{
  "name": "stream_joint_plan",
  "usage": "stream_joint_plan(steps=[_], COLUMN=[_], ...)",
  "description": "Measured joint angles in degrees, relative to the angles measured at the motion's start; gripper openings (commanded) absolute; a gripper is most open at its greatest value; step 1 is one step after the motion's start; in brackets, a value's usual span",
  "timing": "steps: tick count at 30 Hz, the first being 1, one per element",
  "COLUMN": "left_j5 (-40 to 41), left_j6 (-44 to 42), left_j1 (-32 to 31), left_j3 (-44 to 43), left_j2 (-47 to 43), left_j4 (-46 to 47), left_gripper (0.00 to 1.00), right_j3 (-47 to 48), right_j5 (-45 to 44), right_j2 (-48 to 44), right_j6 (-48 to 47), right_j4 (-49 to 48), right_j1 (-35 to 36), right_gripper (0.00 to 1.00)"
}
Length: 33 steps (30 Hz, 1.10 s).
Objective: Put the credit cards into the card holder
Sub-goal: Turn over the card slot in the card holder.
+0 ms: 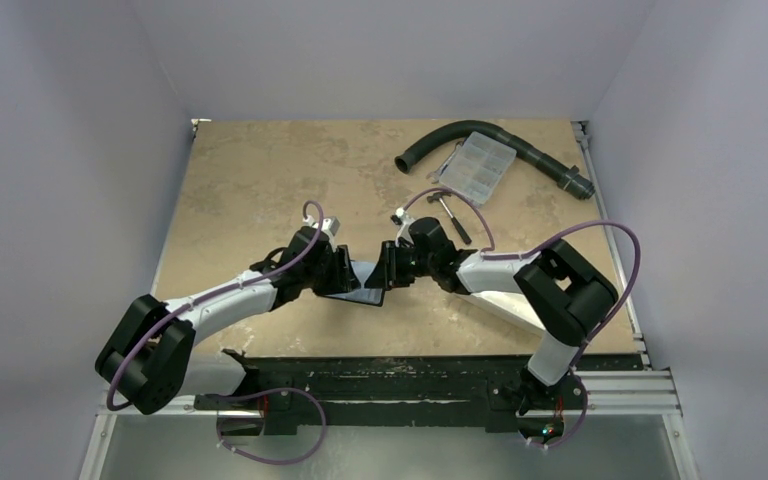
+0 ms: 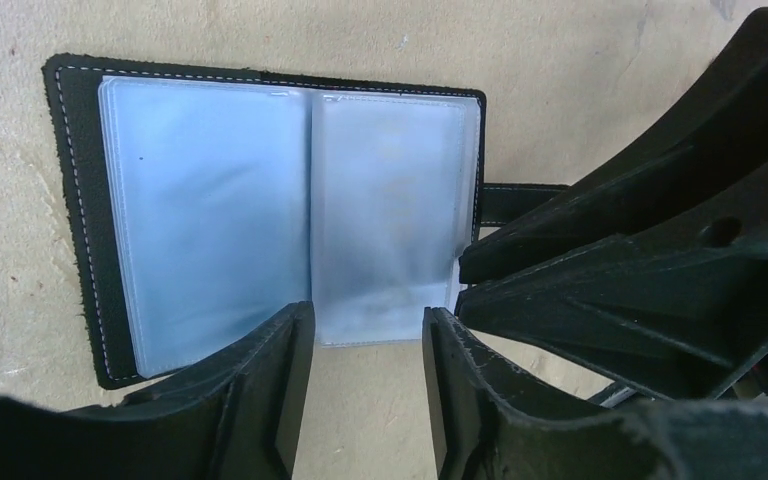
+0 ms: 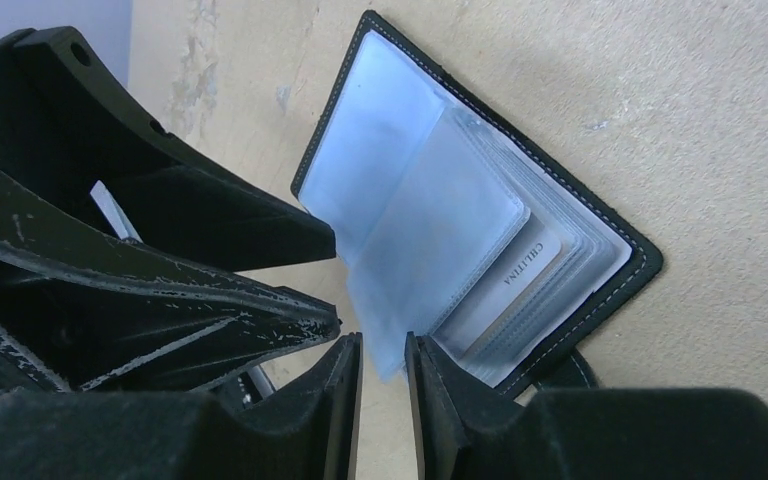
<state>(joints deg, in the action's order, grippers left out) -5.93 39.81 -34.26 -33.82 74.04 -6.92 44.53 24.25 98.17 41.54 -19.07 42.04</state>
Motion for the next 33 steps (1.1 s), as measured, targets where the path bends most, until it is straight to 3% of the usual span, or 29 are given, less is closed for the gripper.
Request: stream_joint_plan(steps=[8,18,33], left_j5=[2.4,4.8,5.0], left_j6=[0.0,0.1,1.6], left_j1=[0.0,0.0,0.0], left_j3=[0.7,1.3,3.7], left_j2=[0.1,2.3,1.8], left_j4=[0.3,0.7,3.9], left_gripper=[0.45,0.33,0.29], right_j3=[-1.0,-1.8,0.9], right_j5=[0.8,0.9,0.9], right_j2=[0.6,0.7,1.3], right_j6=[1.1,1.1,0.9], right_j4=[-1.6,-2.4,-1.9], right_j1=[0.0,0.0,0.0], right_gripper=[0.39,0.40,0.37])
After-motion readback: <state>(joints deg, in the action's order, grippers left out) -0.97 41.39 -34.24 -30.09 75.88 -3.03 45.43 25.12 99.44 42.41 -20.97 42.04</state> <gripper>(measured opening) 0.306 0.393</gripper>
